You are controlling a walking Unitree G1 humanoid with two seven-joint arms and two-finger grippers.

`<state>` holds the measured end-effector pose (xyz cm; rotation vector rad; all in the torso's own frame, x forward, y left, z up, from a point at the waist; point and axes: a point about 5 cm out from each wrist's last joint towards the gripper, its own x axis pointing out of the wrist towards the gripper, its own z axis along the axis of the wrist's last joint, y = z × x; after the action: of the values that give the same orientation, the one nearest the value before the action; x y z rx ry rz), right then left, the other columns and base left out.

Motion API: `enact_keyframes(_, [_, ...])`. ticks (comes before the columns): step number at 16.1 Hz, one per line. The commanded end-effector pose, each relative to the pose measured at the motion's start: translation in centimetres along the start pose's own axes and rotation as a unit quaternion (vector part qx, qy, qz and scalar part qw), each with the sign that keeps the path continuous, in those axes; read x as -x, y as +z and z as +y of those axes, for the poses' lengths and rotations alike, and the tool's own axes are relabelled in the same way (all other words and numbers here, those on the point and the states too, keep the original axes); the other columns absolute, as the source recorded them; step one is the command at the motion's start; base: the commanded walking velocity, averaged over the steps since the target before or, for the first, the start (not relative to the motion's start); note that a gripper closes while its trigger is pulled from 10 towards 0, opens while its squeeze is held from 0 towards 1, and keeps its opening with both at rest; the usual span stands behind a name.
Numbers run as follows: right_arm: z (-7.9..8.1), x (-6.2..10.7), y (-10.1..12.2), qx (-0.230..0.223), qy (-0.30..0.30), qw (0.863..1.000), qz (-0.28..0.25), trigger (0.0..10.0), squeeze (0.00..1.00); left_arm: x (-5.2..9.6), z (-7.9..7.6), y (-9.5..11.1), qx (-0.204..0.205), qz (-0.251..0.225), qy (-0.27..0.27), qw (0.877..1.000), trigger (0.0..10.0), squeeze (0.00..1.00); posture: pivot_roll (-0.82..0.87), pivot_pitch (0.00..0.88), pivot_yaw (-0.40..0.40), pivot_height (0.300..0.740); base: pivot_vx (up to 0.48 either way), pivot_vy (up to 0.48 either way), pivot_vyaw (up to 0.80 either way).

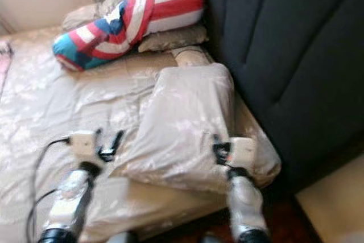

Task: Clean up the room

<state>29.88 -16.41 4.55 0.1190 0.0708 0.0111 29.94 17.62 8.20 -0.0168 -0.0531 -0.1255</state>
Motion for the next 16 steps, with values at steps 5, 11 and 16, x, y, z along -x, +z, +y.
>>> enact_keyframes(5, [0.7, 0.0, -2.2, -0.029, 0.012, 0.996, 0.086, 10.0, 0.00, 0.5, 0.8, 0.1, -0.006, 0.006, -0.005, 1.000, 10.0, 0.00, -0.04, 0.159, -0.018, 0.671, 0.057, 0.000, 0.00])
enact_keyframes(11, [-1.3, -0.6, -3.1, -0.105, -0.056, 0.983, 0.143, 10.0, 1.00, 1.3, 1.0, 0.7, -0.010, 0.007, -0.020, 1.000, 10.0, 0.00, 0.01, 0.225, 0.013, 0.671, 0.000, 0.000, 0.00])
enact_keyframes(16, [-1.9, -1.4, -2.6, -0.098, -0.054, 0.982, 0.154, 10.0, 1.00, 1.6, 1.1, 2.9, -0.039, -0.006, -0.048, 0.998, 10.0, 0.00, 0.06, 0.284, 0.062, 0.671, 0.000, 0.000, 0.00])
